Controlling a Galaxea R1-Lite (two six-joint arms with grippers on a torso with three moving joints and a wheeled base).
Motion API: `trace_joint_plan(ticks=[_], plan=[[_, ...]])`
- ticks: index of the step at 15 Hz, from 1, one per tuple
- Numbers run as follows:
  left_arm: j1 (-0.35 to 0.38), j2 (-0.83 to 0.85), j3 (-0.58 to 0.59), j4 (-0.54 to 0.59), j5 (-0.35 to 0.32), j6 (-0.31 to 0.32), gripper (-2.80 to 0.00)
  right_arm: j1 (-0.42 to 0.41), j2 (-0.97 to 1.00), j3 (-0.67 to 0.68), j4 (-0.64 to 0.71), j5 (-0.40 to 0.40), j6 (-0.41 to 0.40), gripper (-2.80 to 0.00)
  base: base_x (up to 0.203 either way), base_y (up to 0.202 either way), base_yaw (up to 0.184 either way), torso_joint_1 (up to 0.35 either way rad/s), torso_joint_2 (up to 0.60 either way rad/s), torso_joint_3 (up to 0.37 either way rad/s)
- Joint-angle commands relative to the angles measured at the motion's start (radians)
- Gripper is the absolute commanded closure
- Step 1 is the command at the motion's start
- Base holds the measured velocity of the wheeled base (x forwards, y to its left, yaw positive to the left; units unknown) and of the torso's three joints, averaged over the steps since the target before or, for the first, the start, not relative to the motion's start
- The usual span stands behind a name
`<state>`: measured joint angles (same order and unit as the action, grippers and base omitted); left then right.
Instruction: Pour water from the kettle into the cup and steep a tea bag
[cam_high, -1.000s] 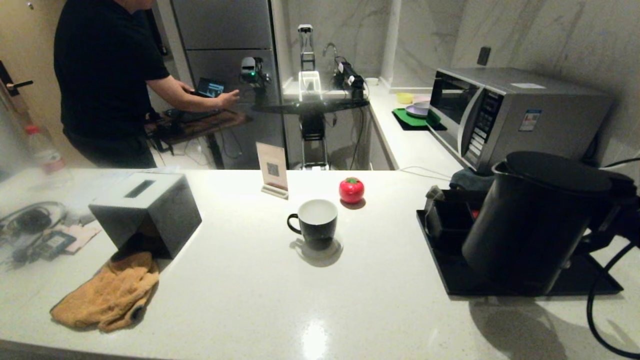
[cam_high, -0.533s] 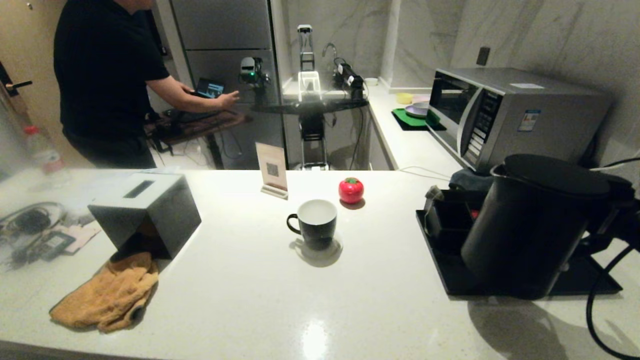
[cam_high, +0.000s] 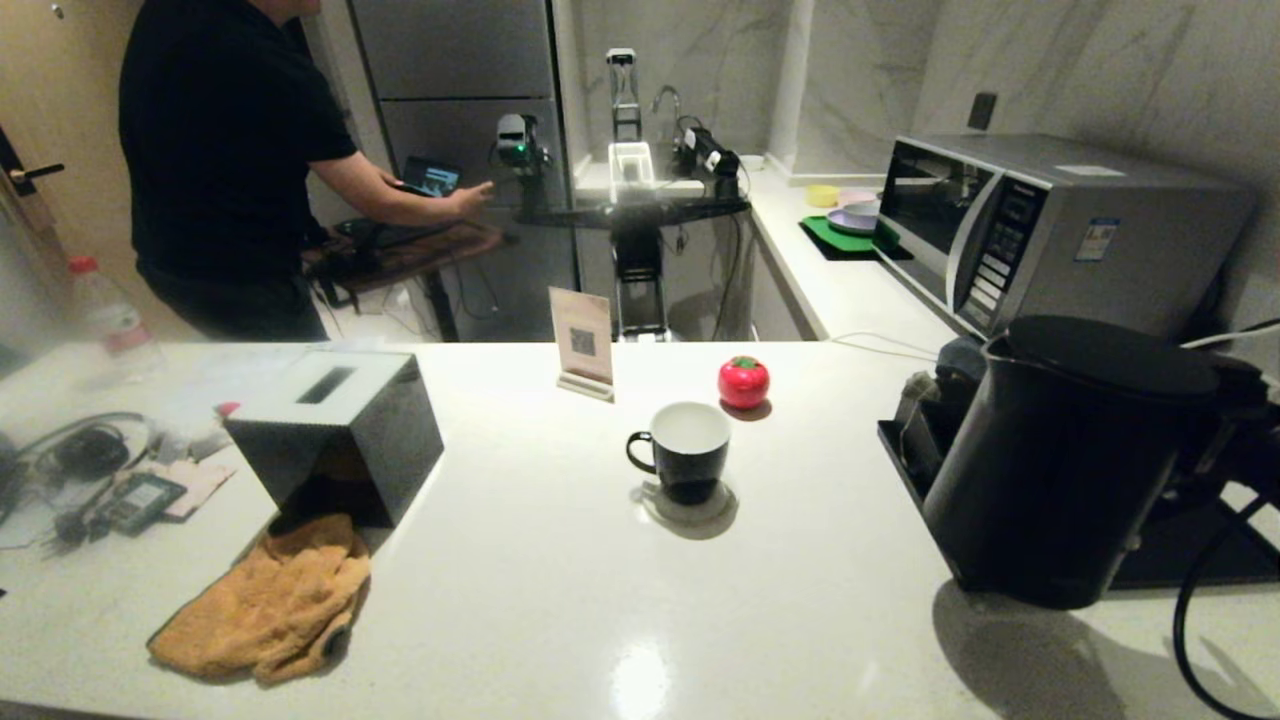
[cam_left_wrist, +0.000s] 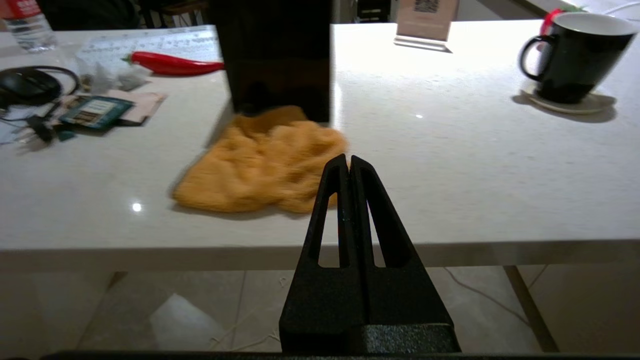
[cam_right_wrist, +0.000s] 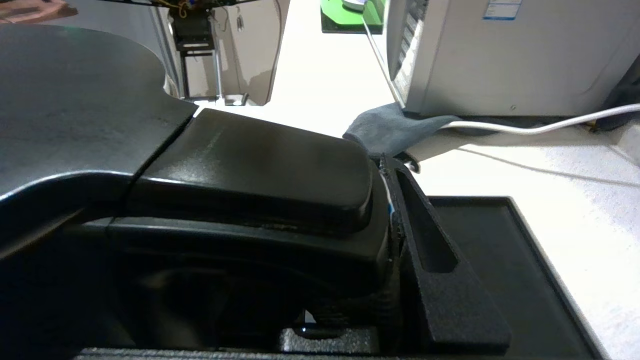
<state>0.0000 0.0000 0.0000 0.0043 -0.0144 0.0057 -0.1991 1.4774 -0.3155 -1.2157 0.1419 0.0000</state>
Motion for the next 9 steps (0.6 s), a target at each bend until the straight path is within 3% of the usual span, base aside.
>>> trace_joint_plan(ticks=[1,9], plan=[[0.000,0.000,0.000,0.000,-0.001,0.000,0.00,0.000,0.003,-0.002,-0.008,-0.001,0.000,0.00,0.000,0.200,-0.001,0.000,0.00,0.002],[0.000,0.001,0.000,0.000,-0.001,0.002,0.00,0.000,-0.002,-0.009,-0.007,-0.001,0.000,0.00,0.000,0.194,-0.002,0.002,0.00,0.002]])
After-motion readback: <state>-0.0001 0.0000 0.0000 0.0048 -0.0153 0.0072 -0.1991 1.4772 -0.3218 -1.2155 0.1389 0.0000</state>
